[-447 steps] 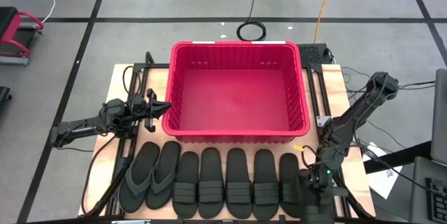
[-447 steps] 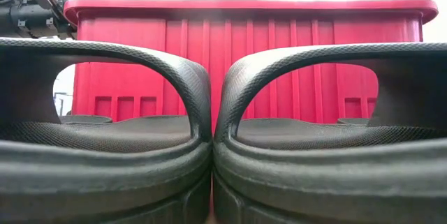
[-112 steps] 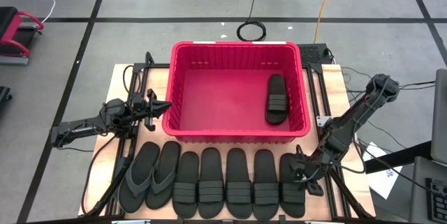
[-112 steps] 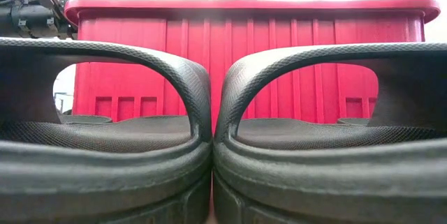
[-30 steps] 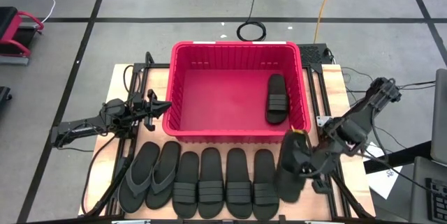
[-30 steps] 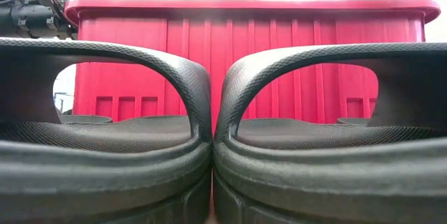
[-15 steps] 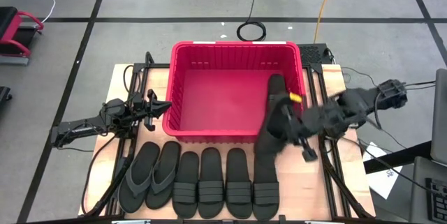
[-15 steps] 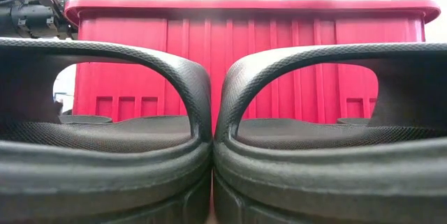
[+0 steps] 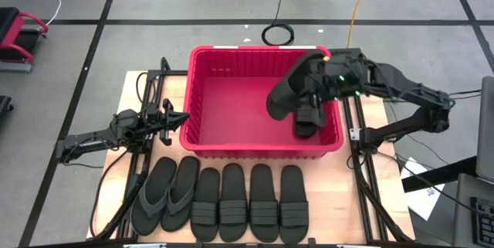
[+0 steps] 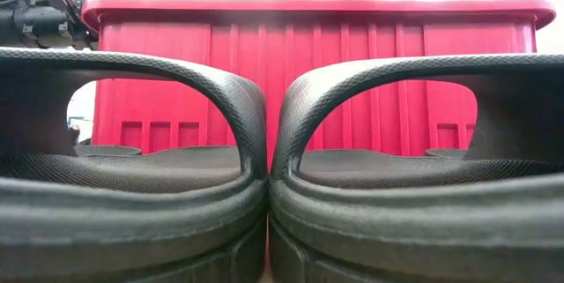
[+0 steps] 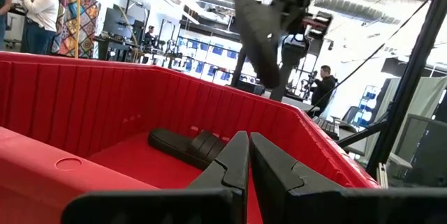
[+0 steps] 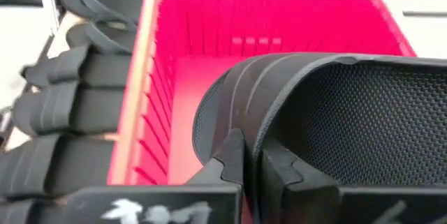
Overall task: Pick and place slides into bin
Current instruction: Put the black slide into the red bin
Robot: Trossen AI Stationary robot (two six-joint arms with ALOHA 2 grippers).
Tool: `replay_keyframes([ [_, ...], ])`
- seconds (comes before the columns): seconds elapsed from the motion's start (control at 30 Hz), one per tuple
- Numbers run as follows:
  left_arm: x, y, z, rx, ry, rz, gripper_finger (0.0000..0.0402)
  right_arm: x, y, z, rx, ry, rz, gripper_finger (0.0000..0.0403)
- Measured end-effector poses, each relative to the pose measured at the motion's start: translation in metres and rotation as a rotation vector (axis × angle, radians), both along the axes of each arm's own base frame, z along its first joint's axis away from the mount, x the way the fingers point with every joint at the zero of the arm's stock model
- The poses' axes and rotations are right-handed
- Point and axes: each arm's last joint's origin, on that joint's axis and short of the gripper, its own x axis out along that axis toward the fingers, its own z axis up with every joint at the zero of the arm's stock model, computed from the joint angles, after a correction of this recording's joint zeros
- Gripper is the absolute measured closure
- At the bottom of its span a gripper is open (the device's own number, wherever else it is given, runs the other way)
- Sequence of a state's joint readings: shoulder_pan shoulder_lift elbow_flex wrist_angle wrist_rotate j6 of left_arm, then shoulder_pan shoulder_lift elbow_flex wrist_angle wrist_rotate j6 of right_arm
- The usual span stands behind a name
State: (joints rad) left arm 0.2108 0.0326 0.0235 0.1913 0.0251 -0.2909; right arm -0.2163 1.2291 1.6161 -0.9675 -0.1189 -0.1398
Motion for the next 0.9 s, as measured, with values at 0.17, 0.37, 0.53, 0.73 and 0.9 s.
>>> replay_keyframes([
  [0.17, 0.0, 0.0, 0.0, -0.003, -0.001, -0.001, 0.0378, 0.01, -0.032, -0.012, 0.04, 0.034, 0.038, 0.0399],
  [0.37, 0.0, 0.0, 0.0, -0.002, 0.0, -0.001, 0.0378, 0.015, -0.074, -0.033, 0.049, 0.084, 0.156, 0.0399],
  [0.53, 0.0, 0.0, 0.0, 0.0, 0.0, 0.0, 0.0378, 0.018, -0.11, -0.063, 0.011, 0.262, 0.135, 0.0399],
  [0.73, 0.0, 0.0, 0.0, 0.069, 0.016, 0.012, 0.0378, 0.023, -0.128, -0.093, 0.091, 0.396, 0.222, 0.0399],
  [0.9, 0.0, 0.0, 0.0, 0.076, 0.017, 0.014, 0.0378, 0.034, -0.133, -0.106, 0.166, 0.34, 0.312, 0.0399],
])
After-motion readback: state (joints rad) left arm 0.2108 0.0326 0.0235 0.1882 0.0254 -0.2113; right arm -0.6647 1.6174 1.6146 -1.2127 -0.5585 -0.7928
